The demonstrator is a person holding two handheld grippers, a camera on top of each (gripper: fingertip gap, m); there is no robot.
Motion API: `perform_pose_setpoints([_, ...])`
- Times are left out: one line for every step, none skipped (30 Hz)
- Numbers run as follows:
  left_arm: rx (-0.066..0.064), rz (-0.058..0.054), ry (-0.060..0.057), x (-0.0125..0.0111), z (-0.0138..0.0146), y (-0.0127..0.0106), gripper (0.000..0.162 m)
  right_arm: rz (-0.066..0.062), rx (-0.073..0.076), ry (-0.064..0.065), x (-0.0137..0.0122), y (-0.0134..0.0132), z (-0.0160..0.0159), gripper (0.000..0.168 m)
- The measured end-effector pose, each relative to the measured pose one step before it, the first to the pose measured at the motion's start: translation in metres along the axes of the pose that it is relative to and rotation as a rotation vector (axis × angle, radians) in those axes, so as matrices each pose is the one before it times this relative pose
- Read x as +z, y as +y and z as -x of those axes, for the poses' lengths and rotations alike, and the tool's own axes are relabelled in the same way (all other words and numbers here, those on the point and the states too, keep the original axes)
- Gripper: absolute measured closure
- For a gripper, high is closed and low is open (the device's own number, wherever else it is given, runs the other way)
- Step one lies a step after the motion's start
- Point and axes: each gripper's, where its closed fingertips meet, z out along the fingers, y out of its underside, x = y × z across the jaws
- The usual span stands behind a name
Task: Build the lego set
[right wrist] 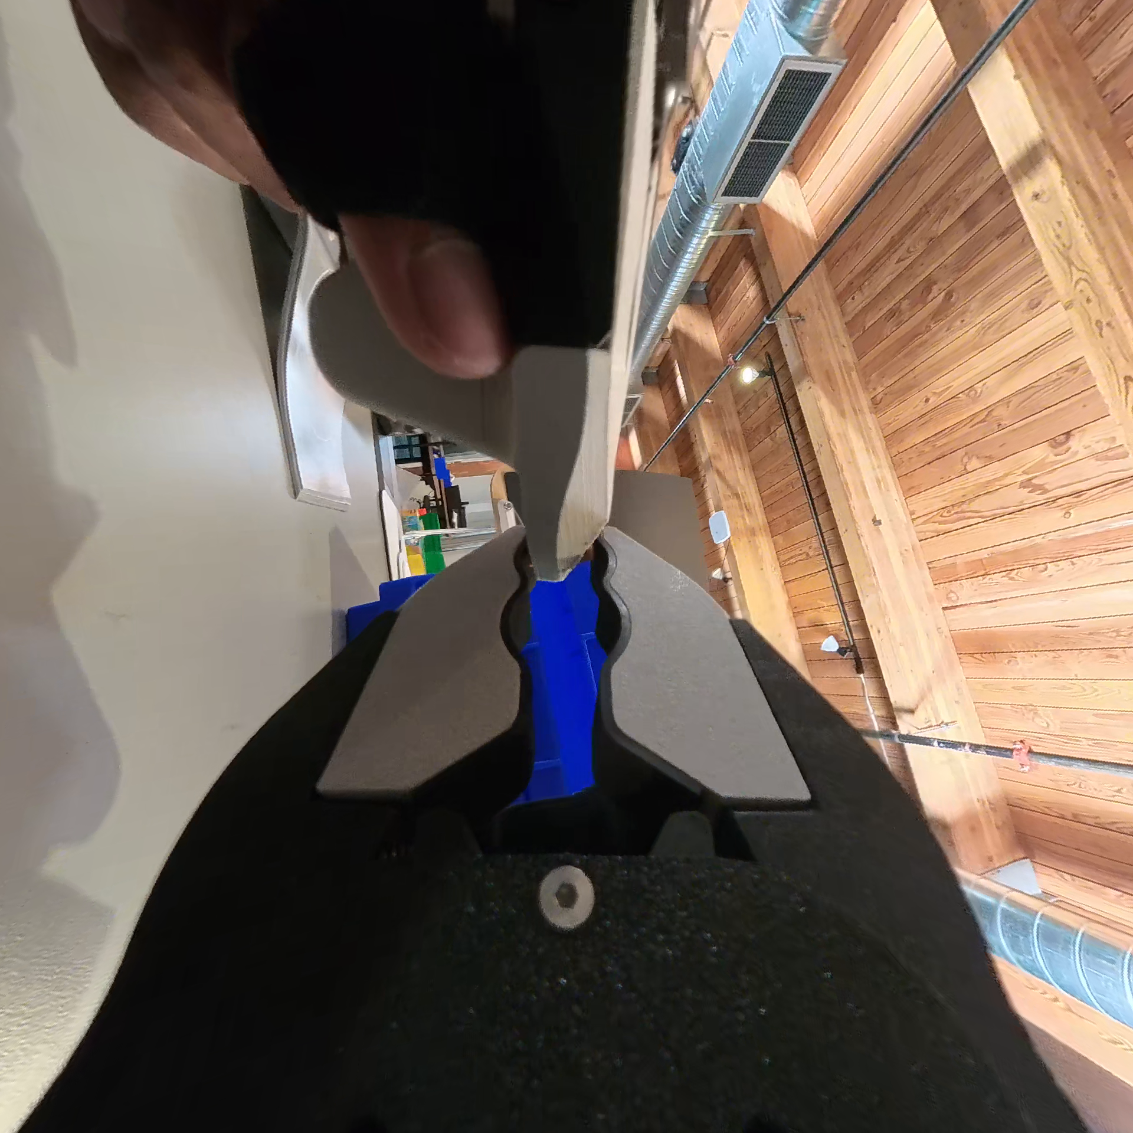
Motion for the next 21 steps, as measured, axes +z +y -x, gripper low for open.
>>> perform_pose_setpoints([0.0025, -0.0050, -0.0039, -0.00018, 0.00018, -0.00093, 0.145, 0.0004, 0.0105, -0.0046, -0.00004, 0.00004, -0.00062, 0.151])
perform_pose_setpoints([0.0047, -0.0033, -0.0037, -0.00008, 0.00000, -0.00056, 0.145, 0.0001, 0.0101, -0.0051, -0.00020, -0.00003, -0.00032, 0.151])
perform_pose_setpoints([0.0040, -0.0029, -0.0028, -0.00021, -0.00003, -0.00055, 0.145, 0.0001, 0.0092, -0.0030, -0.00014, -0.00012, -0.00044, 0.151])
perform_pose_setpoints([0.0041, -0.0059, -0.0032, -0.00050, 0.00003, -0.00089, 0.144, 0.0001, 0.0124, -0.0031, -0.00025, -0.00060, -0.00071, 0.151])
perform_pose_setpoints([0.0054, -0.0079, -0.0045, -0.00067, -0.00001, -0.00116, 0.145, 0.0000, 0.0193, -0.0058, -0.00029, -0.00062, -0.00060, 0.151])
perform_pose_setpoints([0.0071, -0.0062, -0.0067, -0.00068, -0.00010, -0.00089, 0.144, 0.0005, 0.0217, -0.0079, -0.00041, -0.00073, -0.00024, 0.151])
perform_pose_setpoints([0.0119, -0.0039, -0.0087, -0.00067, -0.00029, -0.00059, 0.144, 0.0023, 0.0167, -0.0065, -0.00047, -0.00057, -0.00012, 0.152])
perform_pose_setpoints([0.0137, -0.0033, -0.0091, -0.00055, -0.00041, -0.00062, 0.144, 0.0041, 0.0139, -0.0057, -0.00073, -0.00064, -0.00010, 0.152])
perform_pose_setpoints([0.0125, -0.0040, -0.0068, -0.00050, -0.00075, -0.00062, 0.144, 0.0048, 0.0180, -0.0071, -0.00098, -0.00045, 0.00014, 0.152])
perform_pose_setpoints([0.0110, -0.0046, -0.0055, -0.00037, -0.00089, -0.00077, 0.144, 0.0059, 0.0187, -0.0070, -0.00116, -0.00038, 0.00009, 0.152])
perform_pose_setpoints([0.0116, -0.0038, -0.0046, -0.00024, -0.00096, -0.00071, 0.145, 0.0067, 0.0165, -0.0055, -0.00133, -0.00014, 0.00013, 0.151])
perform_pose_setpoints([0.0119, -0.0029, -0.0044, -0.00012, -0.00092, -0.00072, 0.145, 0.0078, 0.0102, -0.0032, -0.00110, -0.00005, -0.00001, 0.151])
perform_pose_setpoints([0.0100, -0.0032, -0.0037, 0.00000, -0.00093, -0.00077, 0.145, 0.0069, 0.0037, 0.0002, -0.00119, 0.00006, -0.00026, 0.151])
perform_pose_setpoints([0.0083, -0.0040, -0.0027, -0.00002, -0.00072, -0.00085, 0.145, 0.0057, 0.0016, 0.0013, -0.00113, -0.00007, -0.00045, 0.151])
perform_pose_setpoints([0.0072, -0.0029, -0.0028, -0.00009, -0.00070, -0.00067, 0.145, 0.0067, 0.0025, 0.0003, -0.00091, 0.00003, -0.00009, 0.152])
perform_pose_setpoints([0.0065, -0.0022, -0.0014, 0.00008, -0.00069, -0.00044, 0.145, 0.0060, 0.0037, -0.0002, -0.00087, 0.00003, -0.00005, 0.151])
perform_pose_setpoints([0.0055, -0.0026, -0.0006, -0.00009, -0.00077, -0.00043, 0.145, 0.0047, 0.0033, -0.0005, -0.00082, 0.00007, 0.00001, 0.151])
perform_pose_setpoints([0.0073, -0.0030, -0.0019, -0.00017, -0.00062, -0.00060, 0.145, 0.0040, 0.0034, 0.0003, -0.00084, -0.00015, -0.00017, 0.152])
perform_pose_setpoints([0.0111, -0.0037, -0.0028, -0.00015, -0.00055, -0.00079, 0.145, 0.0027, 0.0059, 0.0005, -0.00090, -0.00032, -0.00035, 0.152])
perform_pose_setpoints([0.0109, -0.0055, -0.0022, -0.00033, -0.00056, -0.00111, 0.145, 0.0017, 0.0083, 0.0000, -0.00082, -0.00030, -0.00035, 0.152])
perform_pose_setpoints([0.0101, -0.0038, -0.0020, -0.00013, -0.00049, -0.00081, 0.146, 0.0037, 0.0094, -0.0012, -0.00067, 0.00000, -0.00007, 0.152])
